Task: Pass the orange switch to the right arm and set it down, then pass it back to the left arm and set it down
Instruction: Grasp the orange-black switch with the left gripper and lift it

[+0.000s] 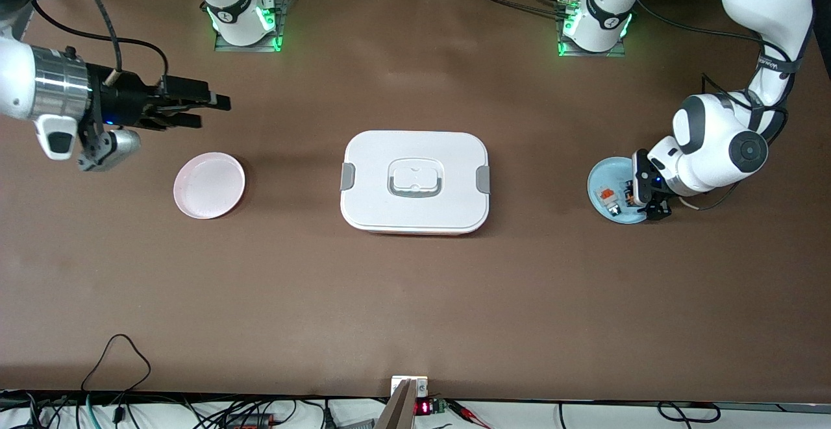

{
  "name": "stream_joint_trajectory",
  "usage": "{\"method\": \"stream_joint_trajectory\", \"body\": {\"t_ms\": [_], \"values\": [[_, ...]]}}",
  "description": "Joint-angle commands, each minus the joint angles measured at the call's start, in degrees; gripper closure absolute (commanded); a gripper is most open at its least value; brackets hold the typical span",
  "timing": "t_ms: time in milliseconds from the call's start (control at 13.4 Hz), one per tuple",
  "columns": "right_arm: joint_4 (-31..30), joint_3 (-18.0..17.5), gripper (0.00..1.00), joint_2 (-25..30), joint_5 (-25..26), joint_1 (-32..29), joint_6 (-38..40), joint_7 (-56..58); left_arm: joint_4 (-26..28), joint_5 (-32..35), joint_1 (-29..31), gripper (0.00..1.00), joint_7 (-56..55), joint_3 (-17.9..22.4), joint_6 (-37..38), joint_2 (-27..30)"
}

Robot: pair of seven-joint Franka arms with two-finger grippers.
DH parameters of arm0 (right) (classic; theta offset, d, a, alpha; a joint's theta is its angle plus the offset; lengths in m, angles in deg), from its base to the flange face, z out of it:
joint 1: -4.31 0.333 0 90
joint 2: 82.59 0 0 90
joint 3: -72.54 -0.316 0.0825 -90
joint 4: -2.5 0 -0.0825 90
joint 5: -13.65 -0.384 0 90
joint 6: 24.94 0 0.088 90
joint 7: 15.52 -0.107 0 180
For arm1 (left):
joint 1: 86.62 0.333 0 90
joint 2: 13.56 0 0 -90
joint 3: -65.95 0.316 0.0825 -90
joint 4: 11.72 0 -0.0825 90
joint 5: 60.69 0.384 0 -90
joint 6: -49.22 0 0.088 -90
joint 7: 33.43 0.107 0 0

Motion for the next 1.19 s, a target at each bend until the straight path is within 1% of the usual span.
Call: {"method": "stream_joint_trajectory", "body": {"t_ms": [0,223,372,447,670,745,894,968,1043,1117], "values": [[-3.6,-0.5,0.0,-0.5,-6.7,0.1,-4.1,0.1,-1.2,-1.4,0.4,0.01,2.1,-0.2,-1.1,-1.7],[-3.6,-3.5,0.0,-1.6,-9.5,0.6,-7.3,0.1,-1.0,-1.4,0.4,0.01,2.1,-0.2,-1.1,-1.9],[-3.6,-5.7,0.0,-2.2,-13.6,0.6,-9.9,0.0,-1.0,-1.4,0.4,0.01,2.1,-0.2,-1.9,-2.7],[-3.6,-6.4,0.0,-2.3,-14.1,0.6,-11.2,0.0,-0.9,-1.4,0.4,0.01,2.1,-0.2,-3.0,-3.0],[-3.6,-7.2,0.0,-3.1,-15.4,0.6,-12.4,0.0,-0.9,-1.4,0.4,0.02,2.1,-0.2,-3.2,-3.3],[-3.6,-7.2,0.0,-3.1,-15.5,0.6,-12.4,0.1,-1.1,-1.3,0.4,0.06,2.1,-0.2,-3.2,-3.3],[-3.6,-7.2,0.0,-3.2,-15.6,0.6,-12.4,0.1,-1.2,-1.3,0.4,0.33,2.1,-0.2,-3.2,-3.4],[-3.6,-7.2,0.0,-3.9,-17.1,0.6,-12.5,0.1,-1.2,-1.4,0.5,0.54,2.1,-0.1,-3.2,-3.4],[-3.6,-7.2,0.0,-4.4,-18.8,0.6,-12.5,0.2,-1.3,-1.4,0.9,0.71,2.1,-0.2,-3.2,-3.2],[-3.7,-7.2,0.0,-4.5,-19.7,0.7,-13.0,0.2,-1.3,-1.4,1.3,0.85,2.1,-0.2,-3.2,-3.0]]}}
